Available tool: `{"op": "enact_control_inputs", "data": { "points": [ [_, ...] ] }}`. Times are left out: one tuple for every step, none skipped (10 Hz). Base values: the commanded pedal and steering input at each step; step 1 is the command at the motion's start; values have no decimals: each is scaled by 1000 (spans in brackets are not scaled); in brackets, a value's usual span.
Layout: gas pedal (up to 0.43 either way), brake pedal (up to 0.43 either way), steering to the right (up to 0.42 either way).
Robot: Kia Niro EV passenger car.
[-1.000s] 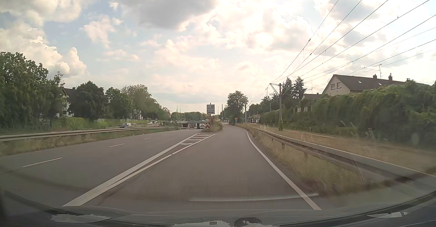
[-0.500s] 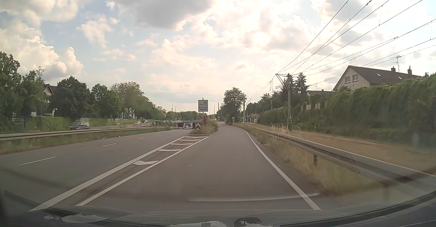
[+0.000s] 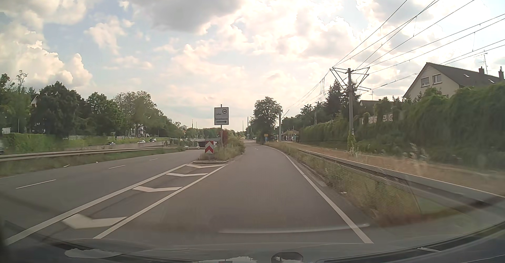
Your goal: Follow the waypoints while adhering to traffic rules and regulations
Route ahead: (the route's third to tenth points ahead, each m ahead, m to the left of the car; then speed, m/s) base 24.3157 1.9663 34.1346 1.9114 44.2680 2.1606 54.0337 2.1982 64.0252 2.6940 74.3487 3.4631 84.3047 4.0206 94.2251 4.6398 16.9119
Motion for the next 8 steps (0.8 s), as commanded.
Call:
{"op": "enact_control_inputs", "data": {
  "points": [
    [28, 0, 10],
    [28, 0, 10],
    [28, 0, 10],
    [28, 0, 9],
    [28, 0, 9],
    [39, 0, 8],
    [39, 0, 7],
    [39, 0, 5]
  ]
}}
